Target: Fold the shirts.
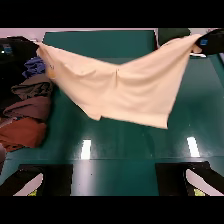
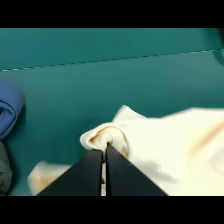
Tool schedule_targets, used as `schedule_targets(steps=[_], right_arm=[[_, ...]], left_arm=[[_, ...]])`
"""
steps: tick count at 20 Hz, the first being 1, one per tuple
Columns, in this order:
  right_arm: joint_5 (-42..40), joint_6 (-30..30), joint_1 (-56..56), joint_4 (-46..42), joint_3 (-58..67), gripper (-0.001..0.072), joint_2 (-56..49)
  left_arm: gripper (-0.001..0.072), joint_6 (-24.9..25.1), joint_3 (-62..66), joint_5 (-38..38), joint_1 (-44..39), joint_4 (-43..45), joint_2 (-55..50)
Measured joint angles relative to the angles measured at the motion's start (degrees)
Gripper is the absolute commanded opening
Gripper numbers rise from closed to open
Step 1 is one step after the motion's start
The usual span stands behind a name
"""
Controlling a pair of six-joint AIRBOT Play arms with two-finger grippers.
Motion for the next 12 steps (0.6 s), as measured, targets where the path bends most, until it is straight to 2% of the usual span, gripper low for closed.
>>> schedule_targets(steps=[6,12], right_arm=[[1.3,0.2,2.4,-5.1,11.3,0.0014,3.8],[3.9,2.5,-7.7,-8.0,17.3,0.0014,12.7]], left_arm=[[0.0023,2.1,14.0,-0.7,0.0,-0.8,5.6],[0.0023,3.0,25.5,-1.3,0.0,-1.0,14.0]])
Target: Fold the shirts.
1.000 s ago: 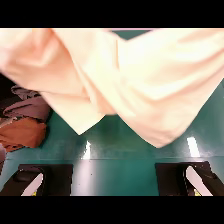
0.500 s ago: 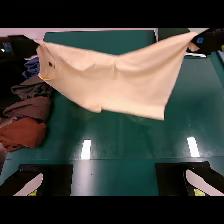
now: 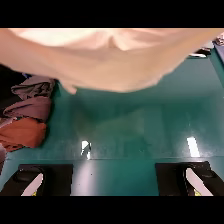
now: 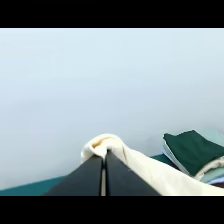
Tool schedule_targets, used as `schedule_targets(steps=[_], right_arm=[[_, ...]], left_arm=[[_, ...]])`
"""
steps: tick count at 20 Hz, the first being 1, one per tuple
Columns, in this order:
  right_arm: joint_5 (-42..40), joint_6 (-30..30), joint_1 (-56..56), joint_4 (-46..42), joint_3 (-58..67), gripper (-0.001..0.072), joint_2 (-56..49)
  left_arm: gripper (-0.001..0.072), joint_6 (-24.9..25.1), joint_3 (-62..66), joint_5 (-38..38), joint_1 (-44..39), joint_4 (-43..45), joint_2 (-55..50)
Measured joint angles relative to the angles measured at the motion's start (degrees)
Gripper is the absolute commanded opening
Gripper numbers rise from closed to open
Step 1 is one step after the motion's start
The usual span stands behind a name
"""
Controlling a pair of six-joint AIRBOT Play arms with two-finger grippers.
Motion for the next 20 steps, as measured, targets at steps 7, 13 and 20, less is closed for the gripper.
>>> schedule_targets(steps=[7,13,20], right_arm=[[4.9,0.9,-8.7,7.5,1.0,0.0013,-7.5],[10.5,2.4,2.4,1.5,1.1,0.0015,-27.6],[6.8,4.3,9.2,-2.6,1.2,0.0278,-43.7]], left_arm=[[0.0024,-0.7,-0.3,-8.7,0.0,-0.7,-5.4],[0.0025,-1.2,-14.8,-15.0,0.0,-4.7,-22.3],[0.0566,-3.9,-23.8,-8.4,2.9,-6.0,-39.0]])
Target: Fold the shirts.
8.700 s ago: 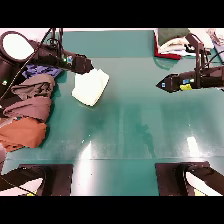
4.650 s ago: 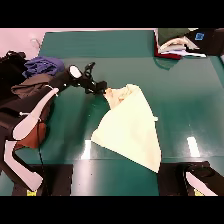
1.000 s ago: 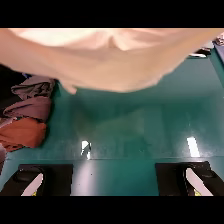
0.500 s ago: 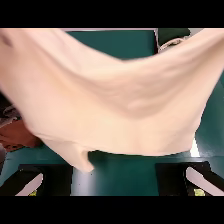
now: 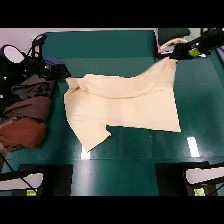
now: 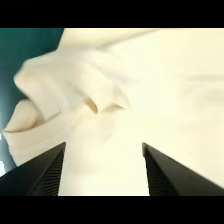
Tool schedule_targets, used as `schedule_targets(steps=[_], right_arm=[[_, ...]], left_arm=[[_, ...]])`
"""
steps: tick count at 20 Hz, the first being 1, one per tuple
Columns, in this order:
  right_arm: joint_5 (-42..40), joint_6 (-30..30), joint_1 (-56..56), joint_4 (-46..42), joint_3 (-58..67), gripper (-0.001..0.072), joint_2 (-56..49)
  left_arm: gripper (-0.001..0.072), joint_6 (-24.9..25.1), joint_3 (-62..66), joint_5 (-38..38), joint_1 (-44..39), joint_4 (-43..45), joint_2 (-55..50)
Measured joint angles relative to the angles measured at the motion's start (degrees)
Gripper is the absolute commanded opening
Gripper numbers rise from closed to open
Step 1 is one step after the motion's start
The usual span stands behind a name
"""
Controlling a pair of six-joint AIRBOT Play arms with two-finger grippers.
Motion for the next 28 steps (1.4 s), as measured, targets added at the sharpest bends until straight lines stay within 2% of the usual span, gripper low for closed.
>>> schedule_targets(steps=[4,7,8,9,14,19,20,22,23,27,28], right_arm=[[4.0,0.2,-3.3,3.5,-0.9,0.0278,-0.9],[7.3,-1.2,-6.4,9.3,-6.9,0.0293,2.6],[7.5,-1.6,-7.3,10.8,-10.2,0.0405,4.5],[7.5,-2.1,-7.9,12.1,-13.5,0.0476,6.6],[5.0,-3.1,-8.6,16.0,-29.3,0.0477,16.8],[1.9,-3.4,-8.4,17.7,-37.6,0.0477,23.1],[1.4,-3.4,-8.4,17.7,-38.6,0.0477,24.1],[1.2,-3.4,-8.8,18.0,-40.7,0.0477,25.9],[1.0,-3.4,-9.6,17.9,-41.9,0.0477,26.7],[0.9,-3.4,-17.4,15.3,-50.8,0.0481,30.6],[0.9,-3.4,-20.2,13.9,-53.3,0.0506,31.5]], left_arm=[[0.0565,-0.5,-1.6,-4.2,6.5,-0.2,0.1],[0.0566,0.5,-8.1,-6.9,9.4,-0.2,2.7],[0.0566,0.7,-11.3,-6.8,9.8,-0.3,3.8],[0.0565,0.9,-15.3,-6.6,10.3,-0.5,5.0],[0.0565,1.9,-33.2,-1.5,10.8,-4.4,8.3],[0.0561,4.8,-41.9,8.2,4.8,-14.3,9.3],[0.0421,4.9,-42.6,10.1,3.1,-15.4,9.3],[0.0051,4.5,-43.1,12.1,0.8,-15.4,9.1],[0.0024,4.4,-42.9,11.9,0.1,-15.1,9.1],[0.0024,4.2,-38.7,9.7,-1.1,-13.0,11.0],[0.0024,4.2,-37.3,8.6,-1.2,-12.3,11.5]])
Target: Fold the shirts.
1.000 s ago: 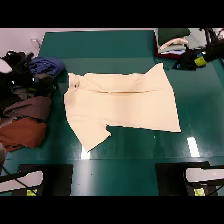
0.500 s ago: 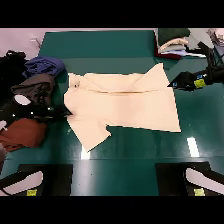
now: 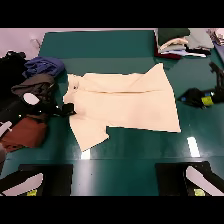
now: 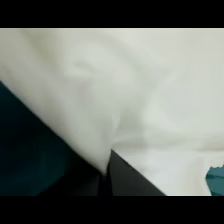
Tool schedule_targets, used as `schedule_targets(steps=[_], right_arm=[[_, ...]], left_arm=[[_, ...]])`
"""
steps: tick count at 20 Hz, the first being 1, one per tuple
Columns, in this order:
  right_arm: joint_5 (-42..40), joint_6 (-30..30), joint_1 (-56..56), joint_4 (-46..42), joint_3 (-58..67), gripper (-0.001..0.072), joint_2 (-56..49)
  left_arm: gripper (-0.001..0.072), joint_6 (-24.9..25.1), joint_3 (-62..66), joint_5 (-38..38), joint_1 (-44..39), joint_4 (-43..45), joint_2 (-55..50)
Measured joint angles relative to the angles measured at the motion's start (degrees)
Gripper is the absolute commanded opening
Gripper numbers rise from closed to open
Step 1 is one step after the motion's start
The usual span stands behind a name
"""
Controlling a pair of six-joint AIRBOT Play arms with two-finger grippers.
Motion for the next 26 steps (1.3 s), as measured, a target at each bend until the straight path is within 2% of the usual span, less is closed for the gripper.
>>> schedule_targets(steps=[1,5,9,12,14,16,18,22,26], right_arm=[[0.2,0.0,-3.0,-1.6,-2.6,0.0535,0.5],[0.2,-0.1,-15.5,-4.6,-12.5,0.0528,-0.2],[-1.5,-1.0,-19.5,-4.3,-18.4,0.0503,-4.0],[-4.2,-1.3,-17.0,-2.4,-20.2,0.0435,-7.1],[-5.6,-1.4,-13.8,-0.1,-20.6,0.0296,-8.9],[-8.0,-1.5,-10.2,1.1,-20.8,0.0119,-9.9],[-9.9,-2.0,-6.8,1.0,-20.0,0.0015,-9.8],[-8.0,-2.9,-1.5,2.2,-11.0,0.0015,-4.0],[-5.5,-3.2,2.0,2.8,8.0,0.0015,4.7]], left_arm=[[0.0024,0.0,1.1,-0.7,-0.1,0.3,0.5],[0.0024,0.0,4.1,-2.9,-0.3,1.3,1.6],[0.0024,-0.1,4.9,-3.8,-0.3,1.5,1.8],[0.0024,-0.1,5.1,-4.1,-0.3,1.6,1.9],[0.0024,-0.1,5.2,-4.2,-0.3,1.5,1.9],[0.0023,-0.1,5.2,-4.3,-0.3,1.5,2.0],[0.0023,-0.1,6.0,-5.0,-0.3,1.6,2.5],[0.0023,-0.2,13.1,-7.8,-0.4,2.2,7.3],[0.0023,-0.2,29.4,-9.5,-0.4,2.8,15.1]])
